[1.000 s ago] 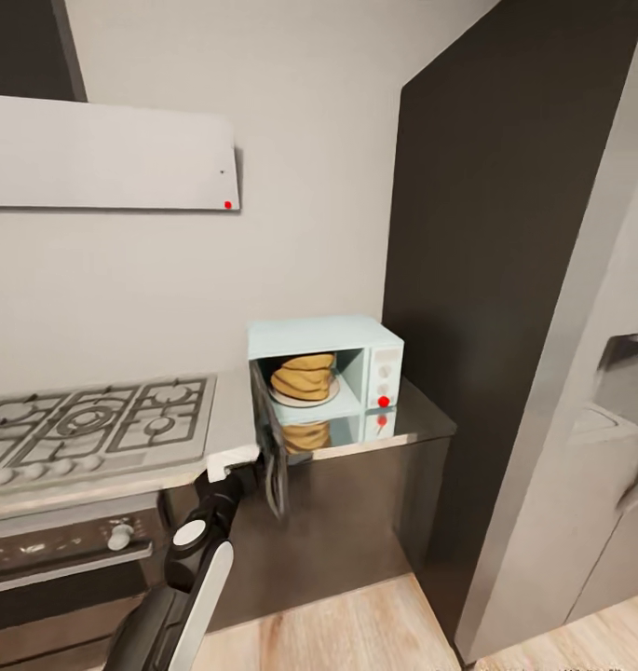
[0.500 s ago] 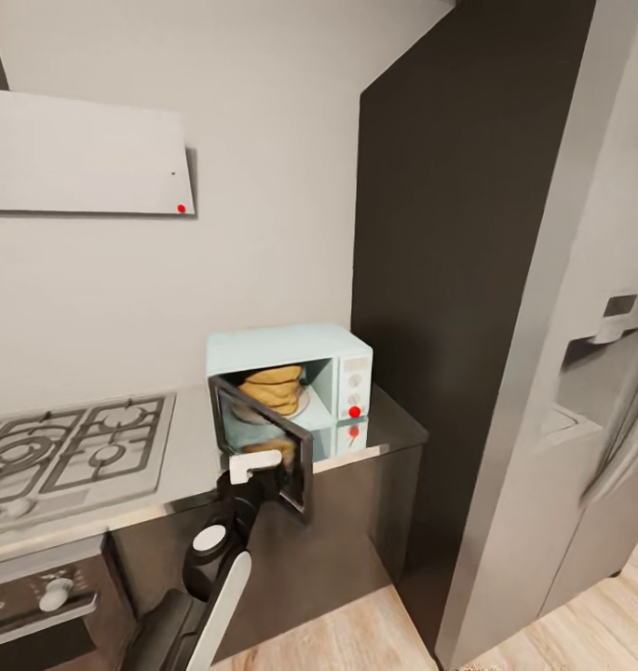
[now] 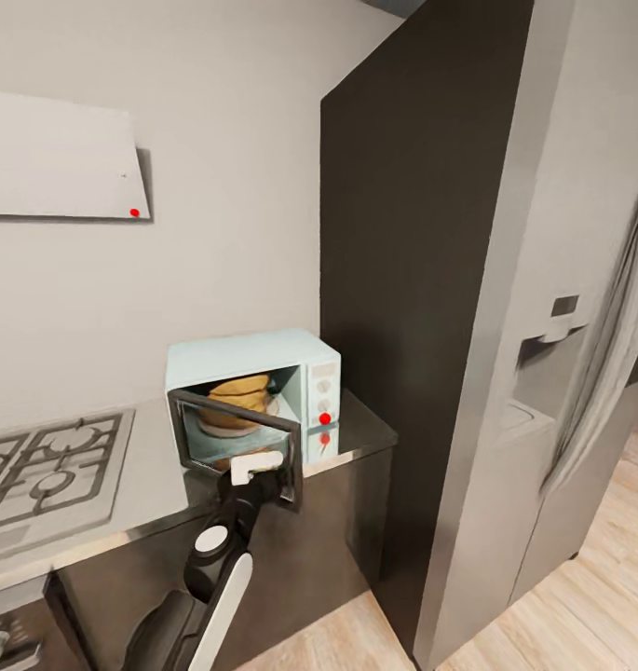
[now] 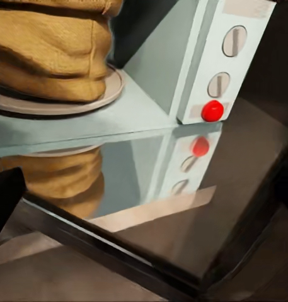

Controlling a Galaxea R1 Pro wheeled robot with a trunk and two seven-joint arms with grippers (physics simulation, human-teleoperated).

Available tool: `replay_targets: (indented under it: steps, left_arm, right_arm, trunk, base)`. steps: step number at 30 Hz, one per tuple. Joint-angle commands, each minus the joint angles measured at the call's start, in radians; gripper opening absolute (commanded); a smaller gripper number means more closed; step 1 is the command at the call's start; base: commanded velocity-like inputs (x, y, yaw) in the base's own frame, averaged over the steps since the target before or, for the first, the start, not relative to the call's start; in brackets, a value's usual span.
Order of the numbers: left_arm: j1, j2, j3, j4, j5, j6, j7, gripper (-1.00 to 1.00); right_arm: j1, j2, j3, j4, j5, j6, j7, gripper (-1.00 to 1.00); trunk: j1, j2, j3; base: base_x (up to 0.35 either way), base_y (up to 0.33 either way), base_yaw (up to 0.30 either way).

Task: In the kitchen, take the popcorn bag from the countertop, put it into the microwave, and heat it until the popcorn is cooked so the cooked popcorn ends up inside the bag.

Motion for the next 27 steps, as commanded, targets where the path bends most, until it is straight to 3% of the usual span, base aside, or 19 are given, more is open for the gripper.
replay_targets:
  steps: [1,9,27]
  left_arm:
    - [-0.001,0.0,-0.002,-0.001,0.017,0.001,0.007,1.0]
    - [-0.001,0.0,0.001,-0.001,0.017,-0.001,0.009,1.0]
    - [-0.001,0.0,0.032,0.001,0.017,-0.001,0.009,1.0]
  right_arm:
    - [-0.001,-0.001,-0.008,0.001,0.009,0.002,0.002,1.0]
    - [-0.001,-0.004,-0.009,0.001,0.009,0.002,0.002,1.0]
    - [-0.001,-0.004,-0.008,0.001,0.014,-0.024,-0.048,1.0]
  trunk:
    - [0.001,-0.001,0.0]
    - [0.001,-0.001,0.008]
    - [0.001,-0.001,0.009]
  base:
    - [0.224,0.0,-0.219]
    - [0.224,0.0,-0.208]
    - [0.223,0.0,-0.008]
